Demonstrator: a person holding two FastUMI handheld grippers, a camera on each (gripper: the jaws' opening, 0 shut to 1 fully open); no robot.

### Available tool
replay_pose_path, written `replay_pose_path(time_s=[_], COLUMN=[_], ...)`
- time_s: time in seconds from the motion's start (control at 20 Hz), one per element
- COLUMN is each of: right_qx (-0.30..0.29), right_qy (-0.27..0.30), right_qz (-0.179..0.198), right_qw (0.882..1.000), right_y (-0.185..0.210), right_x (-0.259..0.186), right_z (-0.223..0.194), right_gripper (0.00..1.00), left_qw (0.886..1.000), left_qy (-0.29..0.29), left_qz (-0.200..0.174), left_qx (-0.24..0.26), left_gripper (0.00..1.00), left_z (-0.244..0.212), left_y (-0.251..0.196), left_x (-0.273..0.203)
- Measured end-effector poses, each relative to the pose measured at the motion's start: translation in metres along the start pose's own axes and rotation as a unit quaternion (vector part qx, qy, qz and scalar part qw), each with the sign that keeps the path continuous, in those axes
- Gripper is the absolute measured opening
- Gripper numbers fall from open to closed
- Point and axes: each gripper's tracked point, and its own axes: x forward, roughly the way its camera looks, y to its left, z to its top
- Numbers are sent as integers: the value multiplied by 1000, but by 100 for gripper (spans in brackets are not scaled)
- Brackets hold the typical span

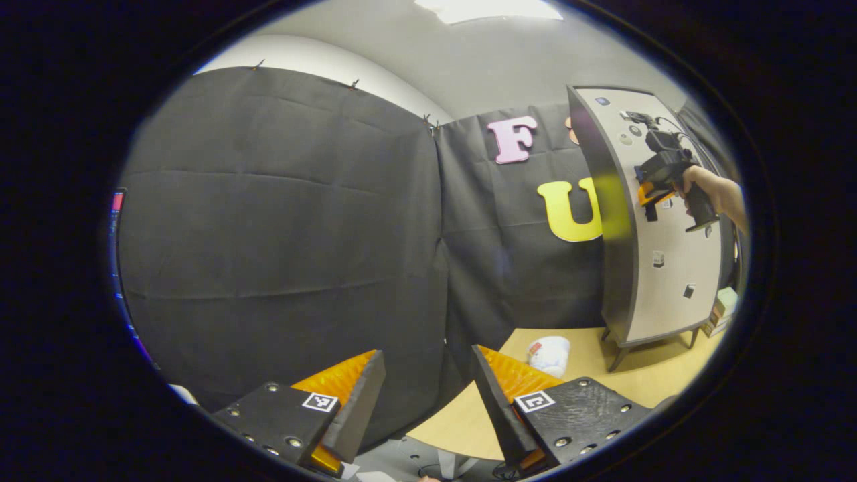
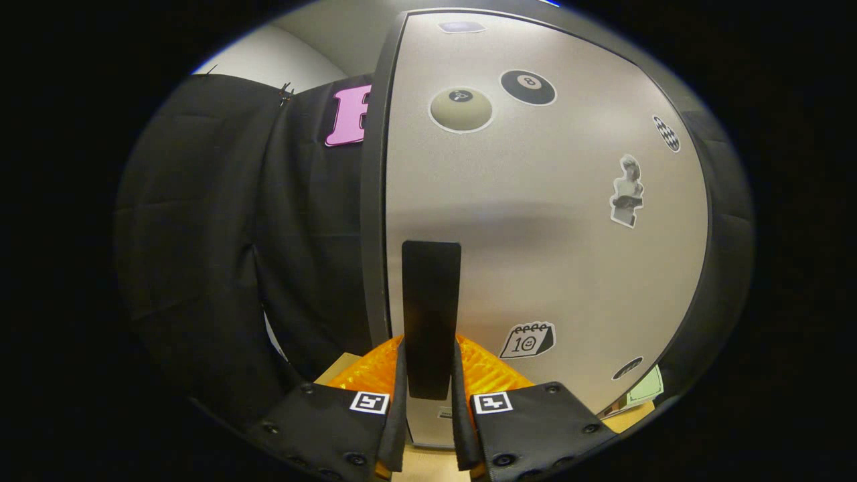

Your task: Open the cabinet door with the right hand, grasp the bottle in the cabinet with the left hand and place it on the coaster, then close the cabinet door with the right hand.

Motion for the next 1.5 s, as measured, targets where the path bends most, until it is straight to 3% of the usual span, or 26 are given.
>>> replay_pose_path(time_s=[0.1, 0.2, 0.5, 0.55, 0.6, 1.2, 1.5], right_qx=[-1, -2, 10, 13, 17, 16, 15], right_qy=[-1, -2, -3, -2, -1, 0, 2], right_qz=[5, 14, 50, 58, 66, 137, 208], right_qw=[1000, 1000, 999, 998, 998, 990, 978], right_y=[0, 0, -3, -3, -4, -14, -20], right_x=[-1, -2, -13, -15, -17, -28, -27], right_z=[0, -2, -4, -5, -6, -9, -9], right_gripper=[18, 17, 18, 18, 18, 18, 18], left_qw=[1000, 1000, 999, 999, 998, 984, 979], left_qy=[-1, -1, -8, -9, -10, -28, -34], left_qz=[-2, -7, -39, -48, -58, -178, -201], left_qx=[0, -2, -7, -6, -6, -2, 3], left_gripper=[78, 78, 82, 78, 82, 79, 81], left_z=[0, -1, 5, 2, 1, 1, 7], left_y=[0, -5, -29, -30, -29, -55, -79], left_x=[2, 5, 18, 17, 16, 26, 21])
